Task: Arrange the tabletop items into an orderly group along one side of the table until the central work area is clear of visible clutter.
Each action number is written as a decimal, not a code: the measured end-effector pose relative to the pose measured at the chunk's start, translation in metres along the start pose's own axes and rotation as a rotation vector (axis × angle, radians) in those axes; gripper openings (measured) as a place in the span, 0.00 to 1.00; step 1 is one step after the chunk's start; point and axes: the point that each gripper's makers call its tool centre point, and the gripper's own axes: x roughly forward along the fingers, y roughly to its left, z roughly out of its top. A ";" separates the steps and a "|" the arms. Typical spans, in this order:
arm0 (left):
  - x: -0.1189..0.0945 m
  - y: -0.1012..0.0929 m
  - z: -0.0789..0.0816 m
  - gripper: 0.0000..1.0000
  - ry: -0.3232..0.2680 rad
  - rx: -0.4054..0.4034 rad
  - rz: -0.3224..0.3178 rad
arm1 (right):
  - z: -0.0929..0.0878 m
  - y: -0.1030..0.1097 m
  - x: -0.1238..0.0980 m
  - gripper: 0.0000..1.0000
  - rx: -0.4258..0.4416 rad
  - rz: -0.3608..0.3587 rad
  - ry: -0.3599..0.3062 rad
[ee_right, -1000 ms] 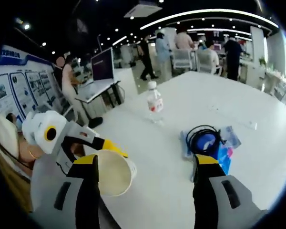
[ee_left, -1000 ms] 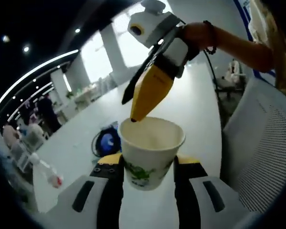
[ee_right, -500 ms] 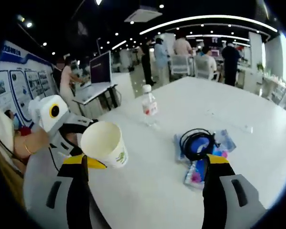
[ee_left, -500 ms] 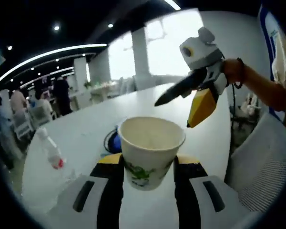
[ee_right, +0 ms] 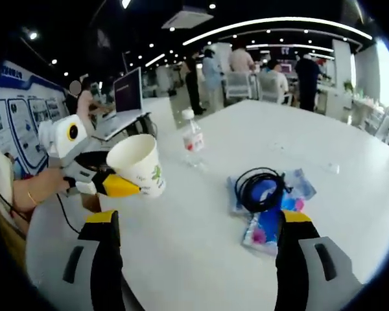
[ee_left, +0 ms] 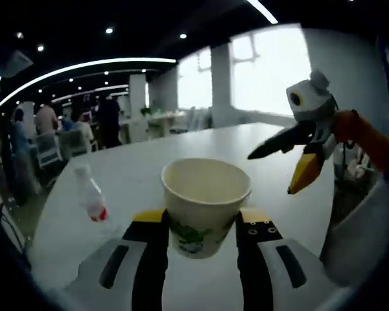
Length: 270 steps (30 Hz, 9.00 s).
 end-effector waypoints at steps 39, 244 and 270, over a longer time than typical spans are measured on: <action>0.105 0.104 -0.036 0.38 0.019 -0.163 0.241 | -0.056 -0.070 0.022 0.94 0.046 -0.112 0.060; -0.004 -0.007 -0.067 0.83 0.256 -0.061 -0.008 | 0.010 -0.082 0.004 0.01 -0.181 -0.378 -0.069; -0.004 -0.005 -0.071 0.81 0.275 -0.063 -0.005 | -0.026 -0.028 0.033 0.01 -0.234 0.042 -0.030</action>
